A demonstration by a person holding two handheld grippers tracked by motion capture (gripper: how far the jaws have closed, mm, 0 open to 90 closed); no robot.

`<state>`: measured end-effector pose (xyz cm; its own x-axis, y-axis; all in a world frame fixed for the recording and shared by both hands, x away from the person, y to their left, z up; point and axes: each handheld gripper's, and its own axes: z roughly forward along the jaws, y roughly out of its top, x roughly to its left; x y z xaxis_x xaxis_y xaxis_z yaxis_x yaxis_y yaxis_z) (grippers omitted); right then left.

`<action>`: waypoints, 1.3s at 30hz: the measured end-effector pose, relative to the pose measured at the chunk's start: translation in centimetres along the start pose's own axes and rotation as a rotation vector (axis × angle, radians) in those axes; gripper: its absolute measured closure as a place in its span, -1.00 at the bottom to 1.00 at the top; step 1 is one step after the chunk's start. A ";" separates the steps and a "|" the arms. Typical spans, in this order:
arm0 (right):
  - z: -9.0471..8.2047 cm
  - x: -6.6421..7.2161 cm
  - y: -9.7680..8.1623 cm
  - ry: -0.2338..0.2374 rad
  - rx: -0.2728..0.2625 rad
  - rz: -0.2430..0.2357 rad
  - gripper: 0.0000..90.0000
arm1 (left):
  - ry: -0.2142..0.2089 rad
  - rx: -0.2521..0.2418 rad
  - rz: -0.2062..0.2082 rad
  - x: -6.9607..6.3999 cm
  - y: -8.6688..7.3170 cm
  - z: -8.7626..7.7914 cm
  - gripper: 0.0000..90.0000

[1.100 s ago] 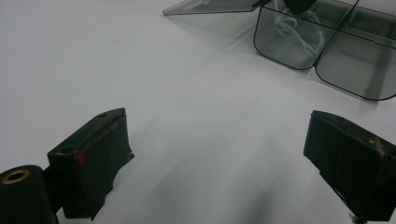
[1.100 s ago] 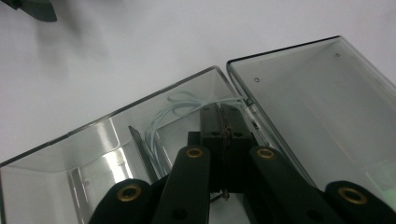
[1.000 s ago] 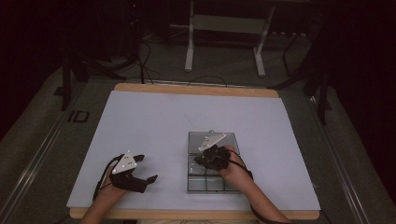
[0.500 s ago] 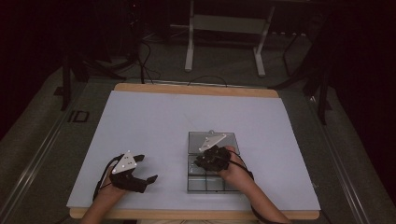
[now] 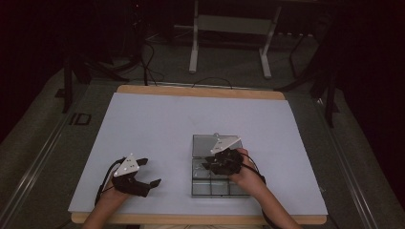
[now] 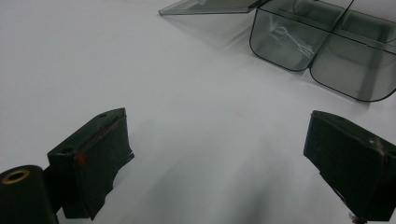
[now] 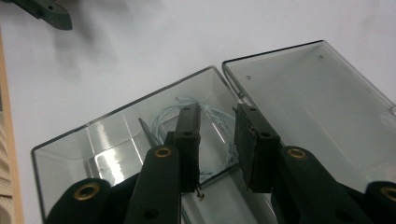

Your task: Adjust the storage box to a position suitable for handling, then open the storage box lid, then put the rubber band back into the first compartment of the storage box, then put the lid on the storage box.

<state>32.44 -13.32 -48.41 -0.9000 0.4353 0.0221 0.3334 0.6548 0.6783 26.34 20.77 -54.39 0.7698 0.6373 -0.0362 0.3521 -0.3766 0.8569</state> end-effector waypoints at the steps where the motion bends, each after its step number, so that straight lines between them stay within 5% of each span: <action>1: -0.2 0.0 -0.1 -0.002 -0.003 0.000 0.56 | 0.000 -0.001 -0.001 0.0 0.0 0.0 -0.84; 20: -5.7 -2.0 -2.6 -0.089 -0.073 0.063 0.44 | 0.006 -0.018 0.013 -0.4 0.5 0.0 -0.84; 32: -8.3 -3.5 -4.8 -0.150 -0.114 0.112 0.32 | -0.020 -0.049 0.016 -1.2 3.0 1.0 -0.84; 39: -9.2 -5.0 -5.9 -0.192 -0.142 0.155 0.29 | -0.068 0.030 -0.030 -0.9 4.3 2.3 -0.90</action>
<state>32.38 -25.04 -45.75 -0.7669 0.6417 0.0034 0.4084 0.4840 0.7739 28.40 17.03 -51.86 0.7924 0.6021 -0.0974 0.3905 -0.3783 0.8393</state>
